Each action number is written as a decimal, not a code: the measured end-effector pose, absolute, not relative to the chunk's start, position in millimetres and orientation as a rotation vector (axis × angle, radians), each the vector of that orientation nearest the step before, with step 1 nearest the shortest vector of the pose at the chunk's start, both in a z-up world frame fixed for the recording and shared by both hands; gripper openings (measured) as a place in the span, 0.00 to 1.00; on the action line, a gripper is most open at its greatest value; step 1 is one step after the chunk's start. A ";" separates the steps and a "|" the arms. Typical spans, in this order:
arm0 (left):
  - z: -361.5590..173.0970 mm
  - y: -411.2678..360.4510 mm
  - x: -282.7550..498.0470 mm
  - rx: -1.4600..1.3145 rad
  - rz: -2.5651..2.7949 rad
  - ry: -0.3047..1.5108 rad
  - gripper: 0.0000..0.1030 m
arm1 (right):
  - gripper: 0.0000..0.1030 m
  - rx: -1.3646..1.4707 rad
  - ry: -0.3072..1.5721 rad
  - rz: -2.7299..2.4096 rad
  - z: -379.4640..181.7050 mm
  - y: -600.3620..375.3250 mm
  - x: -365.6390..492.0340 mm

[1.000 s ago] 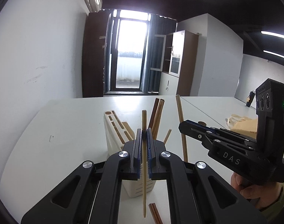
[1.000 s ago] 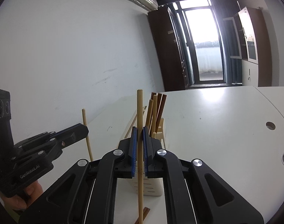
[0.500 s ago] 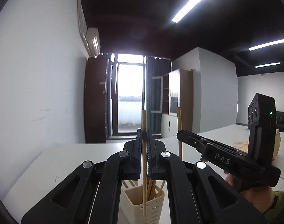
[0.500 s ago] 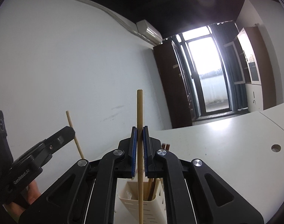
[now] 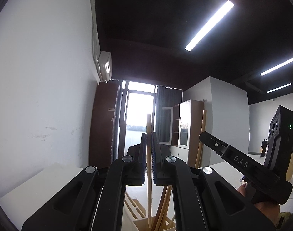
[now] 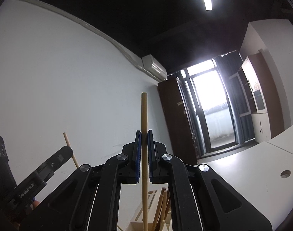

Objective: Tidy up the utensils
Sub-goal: 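Lift both held bamboo chopsticks upright and lower them into the cream holder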

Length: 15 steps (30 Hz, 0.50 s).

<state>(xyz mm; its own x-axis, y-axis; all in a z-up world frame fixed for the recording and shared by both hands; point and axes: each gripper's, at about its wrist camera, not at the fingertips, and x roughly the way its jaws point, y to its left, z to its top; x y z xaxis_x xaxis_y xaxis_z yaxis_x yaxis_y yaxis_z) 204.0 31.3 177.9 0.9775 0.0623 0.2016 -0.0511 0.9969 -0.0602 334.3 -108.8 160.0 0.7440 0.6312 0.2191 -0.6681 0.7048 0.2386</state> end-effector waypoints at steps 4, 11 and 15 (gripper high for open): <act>175.4 31.9 214.1 -0.054 0.051 -0.196 0.04 | 0.07 0.339 -0.171 0.734 157.0 -112.6 337.9; 162.3 40.8 232.6 -0.080 0.043 -0.141 0.04 | 0.07 0.316 -0.167 0.730 150.2 -104.6 355.2; 157.3 47.7 238.8 -0.102 0.033 -0.101 0.04 | 0.07 0.300 -0.133 0.734 144.6 -99.9 364.2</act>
